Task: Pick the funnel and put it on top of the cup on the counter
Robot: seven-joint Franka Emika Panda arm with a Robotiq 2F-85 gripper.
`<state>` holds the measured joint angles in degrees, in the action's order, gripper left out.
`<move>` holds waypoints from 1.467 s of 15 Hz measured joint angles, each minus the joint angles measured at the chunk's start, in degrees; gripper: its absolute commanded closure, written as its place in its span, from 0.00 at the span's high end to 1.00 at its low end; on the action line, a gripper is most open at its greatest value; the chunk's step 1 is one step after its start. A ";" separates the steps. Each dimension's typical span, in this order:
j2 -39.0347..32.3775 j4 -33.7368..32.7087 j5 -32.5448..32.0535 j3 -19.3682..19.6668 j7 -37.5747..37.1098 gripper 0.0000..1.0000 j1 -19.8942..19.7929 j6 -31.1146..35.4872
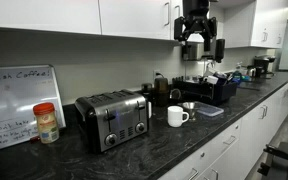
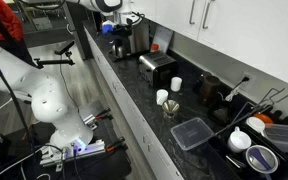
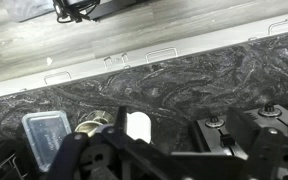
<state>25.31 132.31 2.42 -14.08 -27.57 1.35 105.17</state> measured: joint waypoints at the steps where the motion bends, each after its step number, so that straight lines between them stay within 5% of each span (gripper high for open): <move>1: 0.00 0.00 0.00 0.00 0.00 1.00 0.00 0.00; 13: -0.02 0.18 -0.68 0.59 0.00 1.00 -0.04 1.29; 22: -1.79 4.06 -0.73 8.82 0.29 1.00 -2.73 13.43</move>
<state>23.52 136.36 1.69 -5.26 -27.28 -1.39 118.60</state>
